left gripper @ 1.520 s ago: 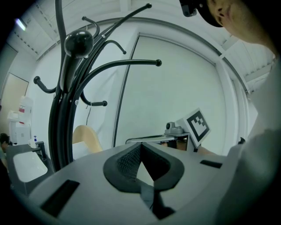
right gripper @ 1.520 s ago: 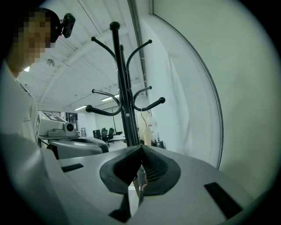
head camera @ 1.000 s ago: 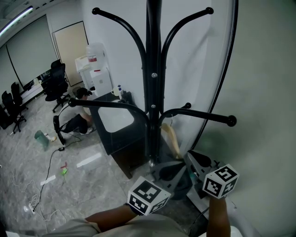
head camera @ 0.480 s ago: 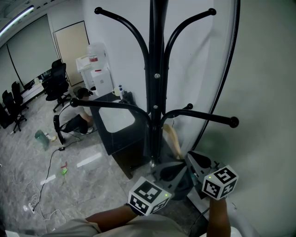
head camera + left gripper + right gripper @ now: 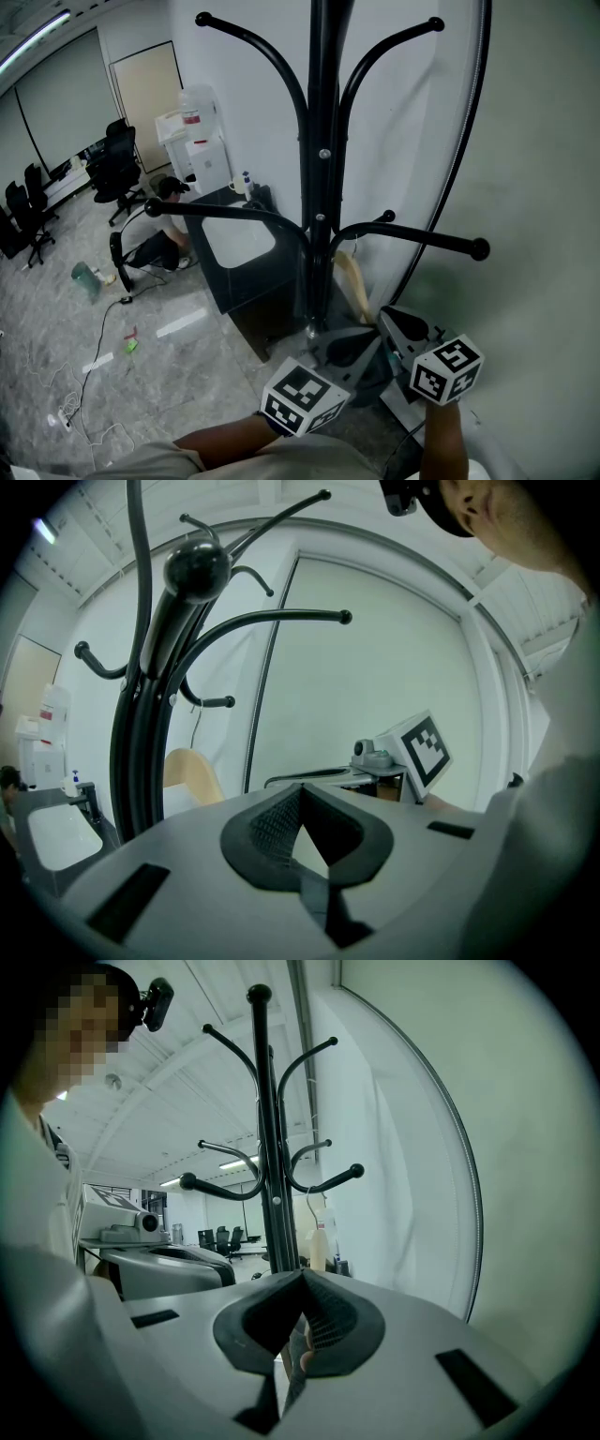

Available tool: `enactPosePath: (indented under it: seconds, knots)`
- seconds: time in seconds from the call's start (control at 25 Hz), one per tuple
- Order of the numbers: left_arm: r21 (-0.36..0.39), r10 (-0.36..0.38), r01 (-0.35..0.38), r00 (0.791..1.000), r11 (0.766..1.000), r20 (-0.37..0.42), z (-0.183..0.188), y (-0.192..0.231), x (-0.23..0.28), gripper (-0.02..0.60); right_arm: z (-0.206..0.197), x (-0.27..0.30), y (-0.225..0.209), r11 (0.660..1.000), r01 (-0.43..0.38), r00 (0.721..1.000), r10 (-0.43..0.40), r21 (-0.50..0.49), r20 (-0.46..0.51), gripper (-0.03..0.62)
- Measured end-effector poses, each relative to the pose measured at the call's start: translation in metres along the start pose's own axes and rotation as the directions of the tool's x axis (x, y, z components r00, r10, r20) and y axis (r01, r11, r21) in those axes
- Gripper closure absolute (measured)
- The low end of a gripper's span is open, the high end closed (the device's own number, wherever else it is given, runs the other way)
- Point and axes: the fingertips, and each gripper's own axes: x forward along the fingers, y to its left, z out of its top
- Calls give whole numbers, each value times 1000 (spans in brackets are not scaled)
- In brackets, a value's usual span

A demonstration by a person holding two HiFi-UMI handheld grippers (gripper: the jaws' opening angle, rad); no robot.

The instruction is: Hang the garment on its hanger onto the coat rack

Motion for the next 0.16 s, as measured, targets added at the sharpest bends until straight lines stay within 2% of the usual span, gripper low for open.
enactPosePath:
  seconds: [0.16]
  knots:
    - [0,0,0,1000,1000,1,0,1,0,577,-1,1,-1,1000,-1,1000,1,1,-3,580]
